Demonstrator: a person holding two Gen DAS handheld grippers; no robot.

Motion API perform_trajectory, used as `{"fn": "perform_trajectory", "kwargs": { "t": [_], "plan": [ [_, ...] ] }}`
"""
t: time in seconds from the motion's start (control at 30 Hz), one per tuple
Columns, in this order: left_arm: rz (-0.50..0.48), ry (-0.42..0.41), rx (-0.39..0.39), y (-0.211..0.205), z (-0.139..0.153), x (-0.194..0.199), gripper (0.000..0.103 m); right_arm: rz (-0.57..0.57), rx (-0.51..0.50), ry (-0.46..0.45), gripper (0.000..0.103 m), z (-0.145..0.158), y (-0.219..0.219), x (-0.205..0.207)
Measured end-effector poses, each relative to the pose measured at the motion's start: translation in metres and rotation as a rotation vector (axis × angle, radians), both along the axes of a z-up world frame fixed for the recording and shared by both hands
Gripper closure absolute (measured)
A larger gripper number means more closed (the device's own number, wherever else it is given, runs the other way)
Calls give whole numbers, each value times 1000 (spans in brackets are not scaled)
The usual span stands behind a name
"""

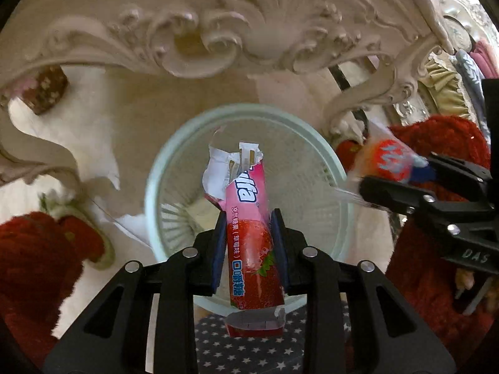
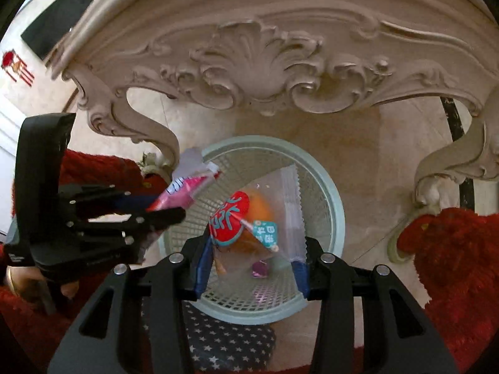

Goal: Collect trash
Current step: 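Carry both items over the wastebasket and open both grippers to drop them, then raise both grippers back toward the table items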

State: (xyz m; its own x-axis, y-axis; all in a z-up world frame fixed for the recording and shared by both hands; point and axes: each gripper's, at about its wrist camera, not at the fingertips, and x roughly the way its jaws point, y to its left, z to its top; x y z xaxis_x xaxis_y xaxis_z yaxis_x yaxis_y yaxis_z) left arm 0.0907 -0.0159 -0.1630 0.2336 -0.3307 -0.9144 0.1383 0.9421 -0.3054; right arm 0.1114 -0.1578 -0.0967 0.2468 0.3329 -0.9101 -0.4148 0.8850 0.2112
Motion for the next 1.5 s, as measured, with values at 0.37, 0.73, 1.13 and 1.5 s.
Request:
{"fn": "perform_trajectory", "kwargs": {
  "t": [0.37,0.73,1.13,1.5],
  "plan": [
    [41,16,-19,8,-13,-3,32,-101,-21,38,37,-15,-21,-5],
    [59,-6,73,6,-5,-8,32,-111,-43,55,37,-18,-21,-10],
    [83,-131,23,47,84,-24,32,18,141,-174,37,92,-39,-41],
    [117,-403,118,63,226,58,27,24,150,-621,25,214,-82,59]
  ]
}}
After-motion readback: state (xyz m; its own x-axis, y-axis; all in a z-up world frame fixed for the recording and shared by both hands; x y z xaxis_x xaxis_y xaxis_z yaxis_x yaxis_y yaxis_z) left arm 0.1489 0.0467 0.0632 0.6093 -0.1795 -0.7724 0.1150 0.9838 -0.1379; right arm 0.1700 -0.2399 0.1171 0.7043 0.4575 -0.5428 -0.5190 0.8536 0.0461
